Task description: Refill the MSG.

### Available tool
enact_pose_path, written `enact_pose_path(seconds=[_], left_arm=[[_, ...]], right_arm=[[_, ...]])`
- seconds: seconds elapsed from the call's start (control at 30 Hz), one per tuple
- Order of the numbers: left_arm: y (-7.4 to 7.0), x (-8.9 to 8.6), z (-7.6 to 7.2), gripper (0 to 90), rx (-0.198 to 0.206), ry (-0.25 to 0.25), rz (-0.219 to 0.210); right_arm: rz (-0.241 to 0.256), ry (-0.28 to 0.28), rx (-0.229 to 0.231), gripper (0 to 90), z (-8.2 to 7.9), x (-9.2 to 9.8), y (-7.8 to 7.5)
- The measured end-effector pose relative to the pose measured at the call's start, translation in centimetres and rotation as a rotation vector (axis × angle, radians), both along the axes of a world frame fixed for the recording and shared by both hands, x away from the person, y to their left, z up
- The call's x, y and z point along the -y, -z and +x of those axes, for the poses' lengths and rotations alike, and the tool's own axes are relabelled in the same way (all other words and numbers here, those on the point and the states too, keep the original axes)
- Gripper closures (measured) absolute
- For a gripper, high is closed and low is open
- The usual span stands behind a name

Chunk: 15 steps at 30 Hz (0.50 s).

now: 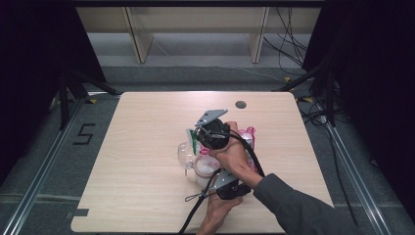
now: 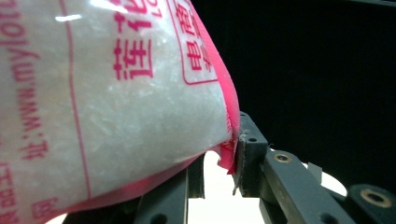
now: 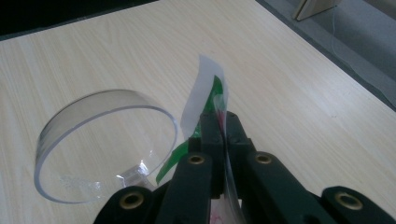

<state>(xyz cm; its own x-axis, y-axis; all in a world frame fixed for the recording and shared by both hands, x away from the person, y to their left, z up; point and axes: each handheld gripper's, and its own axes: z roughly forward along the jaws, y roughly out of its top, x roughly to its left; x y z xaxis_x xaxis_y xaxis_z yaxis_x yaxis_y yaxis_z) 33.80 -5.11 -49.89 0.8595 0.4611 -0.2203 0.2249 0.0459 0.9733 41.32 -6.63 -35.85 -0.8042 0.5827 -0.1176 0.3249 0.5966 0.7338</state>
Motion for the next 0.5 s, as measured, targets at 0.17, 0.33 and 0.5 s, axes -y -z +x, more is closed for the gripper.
enact_pose_path(seconds=[0.17,0.33,0.5], left_arm=[[0.0,-0.02,-0.05,76.5,0.002,-0.009,-0.001],[-0.07,-0.13,-0.06,76.4,0.015,-0.019,0.012],[0.02,-0.13,-0.03,76.4,0.022,-0.03,0.02]], right_arm=[[-0.008,0.006,-0.008,90.0,0.01,-0.14,0.13],[0.011,0.007,-0.001,90.0,0.06,-0.13,0.01],[-0.015,-0.005,-0.02,90.0,0.11,-0.14,0.25]])
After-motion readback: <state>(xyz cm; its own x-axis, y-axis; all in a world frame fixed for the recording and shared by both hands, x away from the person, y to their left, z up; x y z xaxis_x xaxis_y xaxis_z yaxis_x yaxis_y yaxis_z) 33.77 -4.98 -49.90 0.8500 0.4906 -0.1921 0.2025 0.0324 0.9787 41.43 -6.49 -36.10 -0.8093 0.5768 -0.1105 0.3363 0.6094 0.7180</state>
